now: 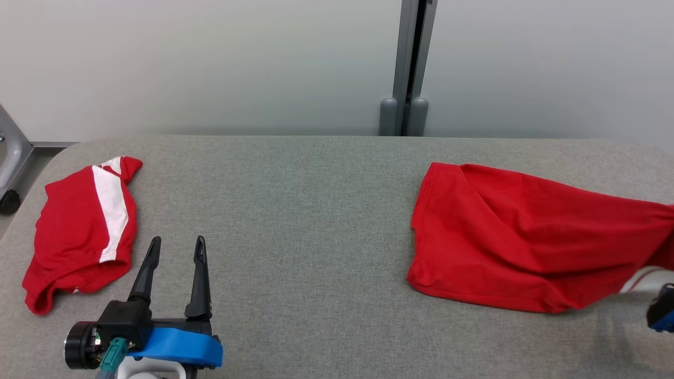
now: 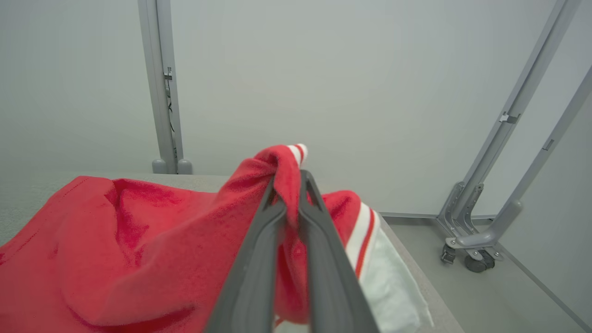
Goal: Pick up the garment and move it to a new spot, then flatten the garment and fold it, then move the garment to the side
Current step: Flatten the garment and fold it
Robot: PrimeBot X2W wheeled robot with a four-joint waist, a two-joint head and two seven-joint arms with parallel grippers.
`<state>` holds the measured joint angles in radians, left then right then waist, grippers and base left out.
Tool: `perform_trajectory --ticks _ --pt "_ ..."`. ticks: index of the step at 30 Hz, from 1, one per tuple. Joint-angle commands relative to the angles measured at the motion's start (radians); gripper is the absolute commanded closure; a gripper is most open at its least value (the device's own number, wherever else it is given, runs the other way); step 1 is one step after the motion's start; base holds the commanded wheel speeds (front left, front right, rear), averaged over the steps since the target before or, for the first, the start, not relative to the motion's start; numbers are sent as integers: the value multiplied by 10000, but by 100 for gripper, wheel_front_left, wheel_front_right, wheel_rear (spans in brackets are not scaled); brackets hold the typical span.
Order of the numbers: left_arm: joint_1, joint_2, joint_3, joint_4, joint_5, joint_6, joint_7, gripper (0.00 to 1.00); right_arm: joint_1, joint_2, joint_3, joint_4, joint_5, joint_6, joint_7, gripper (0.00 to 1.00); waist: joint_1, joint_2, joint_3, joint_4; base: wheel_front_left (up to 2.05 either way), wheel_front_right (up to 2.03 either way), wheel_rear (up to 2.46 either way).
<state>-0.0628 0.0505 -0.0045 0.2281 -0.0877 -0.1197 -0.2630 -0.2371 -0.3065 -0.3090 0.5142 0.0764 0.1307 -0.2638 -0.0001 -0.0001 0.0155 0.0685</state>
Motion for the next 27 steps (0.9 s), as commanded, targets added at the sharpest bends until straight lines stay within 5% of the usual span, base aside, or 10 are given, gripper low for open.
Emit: perform_trajectory --ticks 1,15,27 --pt "67 -1 45 -42 -22 32 -27 0 -3 78 93 -133 -58 1 -14 100 1 1 3 6 0 0 0" --pt "-115 0 -129 -29 -262 110 -27 0 -954 2033 4449 -948 344 1 -9 100 1 1 20 532 0 0 0" --pt "-479 -4 -496 122 -518 149 -27 0 -2360 2550 8331 -11 2190 1 -10 100 1 1 379 1524 0 0 0"
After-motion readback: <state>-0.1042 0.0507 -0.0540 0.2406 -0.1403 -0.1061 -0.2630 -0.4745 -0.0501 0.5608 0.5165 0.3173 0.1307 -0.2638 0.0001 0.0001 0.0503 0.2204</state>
